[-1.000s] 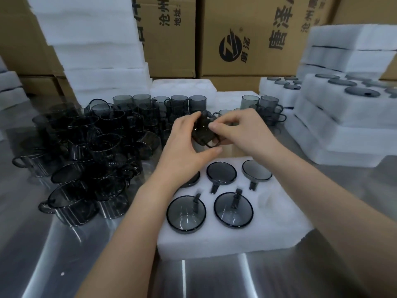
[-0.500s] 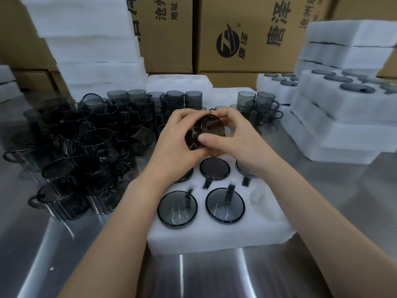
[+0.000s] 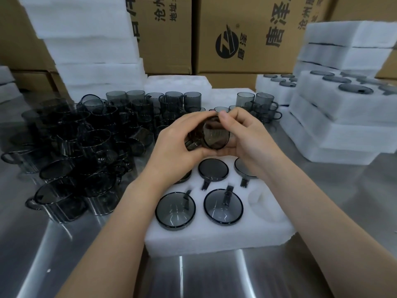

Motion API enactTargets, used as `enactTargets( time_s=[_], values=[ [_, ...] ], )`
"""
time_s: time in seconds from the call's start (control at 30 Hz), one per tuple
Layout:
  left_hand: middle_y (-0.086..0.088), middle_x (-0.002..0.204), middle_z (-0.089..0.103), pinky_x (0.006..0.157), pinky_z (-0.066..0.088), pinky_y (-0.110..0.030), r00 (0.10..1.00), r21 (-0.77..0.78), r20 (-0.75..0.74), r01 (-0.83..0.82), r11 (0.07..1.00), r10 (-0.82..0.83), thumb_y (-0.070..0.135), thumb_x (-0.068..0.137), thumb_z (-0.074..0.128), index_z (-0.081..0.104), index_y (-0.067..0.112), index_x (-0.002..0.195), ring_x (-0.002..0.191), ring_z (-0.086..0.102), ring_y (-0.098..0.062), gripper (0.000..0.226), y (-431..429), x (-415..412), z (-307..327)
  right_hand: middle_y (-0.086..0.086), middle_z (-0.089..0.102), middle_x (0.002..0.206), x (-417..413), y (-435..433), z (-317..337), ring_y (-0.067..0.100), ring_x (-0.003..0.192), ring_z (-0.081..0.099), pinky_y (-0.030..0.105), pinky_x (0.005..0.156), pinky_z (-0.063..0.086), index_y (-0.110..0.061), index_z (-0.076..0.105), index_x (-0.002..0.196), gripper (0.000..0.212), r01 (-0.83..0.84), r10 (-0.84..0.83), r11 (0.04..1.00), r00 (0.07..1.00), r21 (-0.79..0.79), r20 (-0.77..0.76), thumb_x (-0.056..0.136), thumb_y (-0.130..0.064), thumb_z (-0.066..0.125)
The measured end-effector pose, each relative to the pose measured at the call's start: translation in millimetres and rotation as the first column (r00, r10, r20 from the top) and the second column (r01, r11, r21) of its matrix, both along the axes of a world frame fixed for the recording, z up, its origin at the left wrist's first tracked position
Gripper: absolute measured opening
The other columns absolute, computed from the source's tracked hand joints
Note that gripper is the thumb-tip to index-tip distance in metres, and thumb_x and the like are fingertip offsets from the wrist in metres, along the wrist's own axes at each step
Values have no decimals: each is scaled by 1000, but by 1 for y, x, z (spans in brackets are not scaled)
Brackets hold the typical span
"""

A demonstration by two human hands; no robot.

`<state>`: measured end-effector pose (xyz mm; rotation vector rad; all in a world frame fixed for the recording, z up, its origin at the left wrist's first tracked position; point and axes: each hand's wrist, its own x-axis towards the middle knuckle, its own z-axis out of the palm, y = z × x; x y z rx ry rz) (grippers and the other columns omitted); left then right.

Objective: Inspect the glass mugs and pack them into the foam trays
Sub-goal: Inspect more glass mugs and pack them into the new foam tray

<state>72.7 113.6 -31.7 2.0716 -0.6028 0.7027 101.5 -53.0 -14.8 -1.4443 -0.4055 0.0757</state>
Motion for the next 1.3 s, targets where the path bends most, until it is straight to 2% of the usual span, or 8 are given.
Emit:
enactTargets(
  time_s=[0.17,0.3,0.53,0.67,0.8,0.93,1.1,1.3],
  values=[
    [24,119,61,99,38,-10,1000,-134,-30,1,991,-5,19,73,79,53,37,126,115,54,8,62,1,0,-2,4,72,100,4,-7,0,25,74,68,32,70,59,-20,67,103,15,-210,223,970,969,121,-105,95,-23,55],
    [25,110,64,91,41,-7,999,-209,-54,-17,978,6,25,74,74,54,36,121,107,58,9,52,2,0,-2,12,66,104,5,-8,-2,23,77,68,30,74,57,-13,59,128,46,-294,309,944,947,148,-92,82,-13,63],
    [23,101,67,86,47,-14,997,-164,-67,-41,986,31,34,69,78,63,46,106,99,62,4,41,-1,-1,0,9,70,94,3,-3,-6,23,66,67,31,62,55,-16,58,106,44,-124,125,992,992,-36,20,68,-18,81],
    [18,111,65,92,47,-20,993,-30,-55,-103,994,101,40,61,83,62,39,118,104,59,0,61,-2,-1,-2,6,66,95,0,5,-8,8,68,65,24,52,50,-20,52,93,47,93,-66,975,989,-202,135,63,-33,86],
    [31,104,59,88,42,-17,989,94,-12,-147,985,149,46,60,83,56,44,119,102,50,-3,64,-1,-1,-2,0,60,79,-1,10,-7,3,62,60,21,44,46,-18,50,84,34,235,-189,945,960,-226,208,79,-37,79],
    [9,109,58,88,36,-9,987,70,-73,-137,988,142,45,61,85,57,40,119,107,43,-6,64,-2,0,-5,10,64,79,-2,8,-4,19,56,60,28,41,46,-17,52,78,27,227,-202,958,968,-175,151,95,-35,61],
    [16,115,63,94,45,-17,994,-146,-91,-68,987,55,31,64,83,50,32,111,112,58,-4,58,-3,-2,-3,0,68,89,4,-1,-1,17,52,56,26,52,47,-15,70,102,24,72,-72,996,997,55,0,102,-23,47],
    [-1,144,46,101,49,-34,956,-507,-111,179,843,-270,11,63,82,48,25,108,126,56,-13,58,3,1,-3,-3,65,119,9,-7,-4,12,107,60,34,93,42,-19,53,138,40,-148,148,989,989,-30,5,99,-27,48]
  ],
)
